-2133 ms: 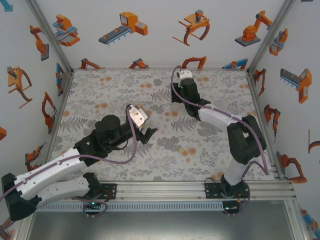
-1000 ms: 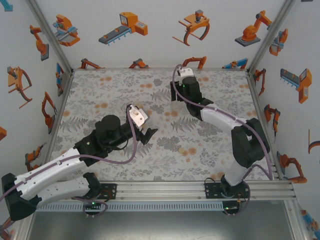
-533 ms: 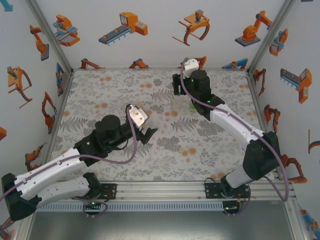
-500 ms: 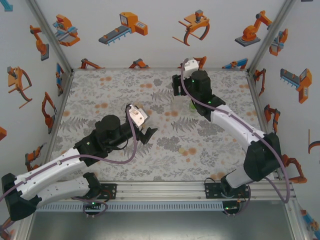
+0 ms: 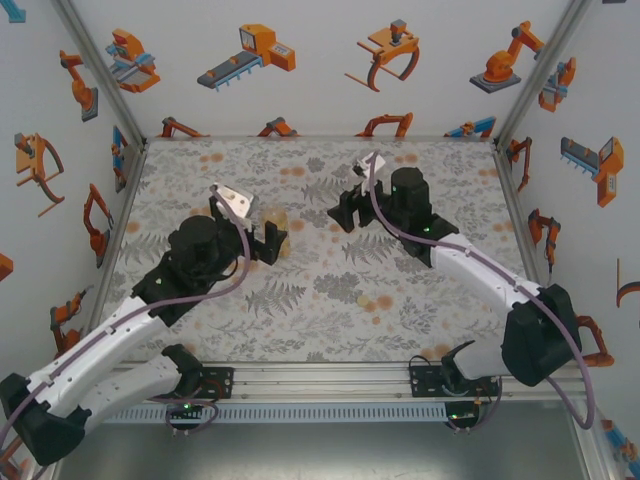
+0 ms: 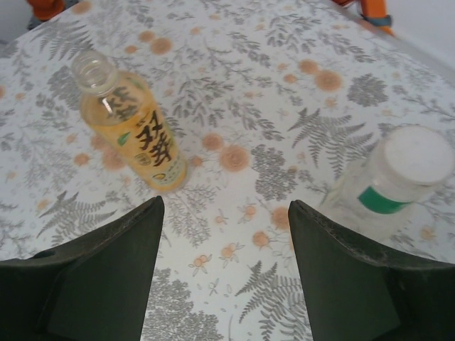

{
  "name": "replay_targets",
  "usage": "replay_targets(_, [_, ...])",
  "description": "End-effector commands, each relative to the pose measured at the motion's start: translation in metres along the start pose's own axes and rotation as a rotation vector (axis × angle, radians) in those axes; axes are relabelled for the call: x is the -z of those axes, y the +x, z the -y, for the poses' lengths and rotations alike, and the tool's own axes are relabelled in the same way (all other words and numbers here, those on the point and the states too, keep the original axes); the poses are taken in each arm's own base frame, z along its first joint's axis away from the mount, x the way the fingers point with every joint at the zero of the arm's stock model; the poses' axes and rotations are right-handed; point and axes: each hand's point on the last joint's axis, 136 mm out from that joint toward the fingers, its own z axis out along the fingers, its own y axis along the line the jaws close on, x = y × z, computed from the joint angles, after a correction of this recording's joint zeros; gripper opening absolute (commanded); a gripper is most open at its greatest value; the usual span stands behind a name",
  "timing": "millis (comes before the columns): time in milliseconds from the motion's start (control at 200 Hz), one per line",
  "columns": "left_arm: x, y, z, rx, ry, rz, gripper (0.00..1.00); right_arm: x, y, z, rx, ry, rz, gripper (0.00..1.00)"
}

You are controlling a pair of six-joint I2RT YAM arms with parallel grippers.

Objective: Screw on the bottle caps

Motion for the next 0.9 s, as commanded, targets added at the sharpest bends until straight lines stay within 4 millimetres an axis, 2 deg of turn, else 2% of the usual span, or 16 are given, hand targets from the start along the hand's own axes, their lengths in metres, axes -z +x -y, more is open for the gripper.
replay_targets(0, [0.019, -0.010, -0.023, 0.069, -0.076, 0.007, 0.90, -0.002, -0.022, -0.022, 0.006, -0.100, 0.099, 0.65])
replay_targets(165, [0.046, -0.006, -0.041, 0.091, -0.141, 0.015, 0.93, -0.018, -0.020, -0.042, 0.022, -0.179, 0.113, 0.65])
replay_targets(421, [0.083, 0.003, -0.050, 0.144, -0.171, 0.037, 0.93, -0.054, -0.018, -0.074, 0.046, -0.303, 0.134, 0.65])
replay_targets(651, [0.105, 0.003, -0.054, 0.164, -0.178, 0.058, 0.93, -0.084, -0.014, -0.079, 0.034, -0.334, 0.158, 0.69])
replay_targets(891, [0.113, 0.004, -0.054, 0.171, -0.176, 0.056, 0.93, -0.109, -0.012, -0.089, 0.028, -0.385, 0.179, 0.71])
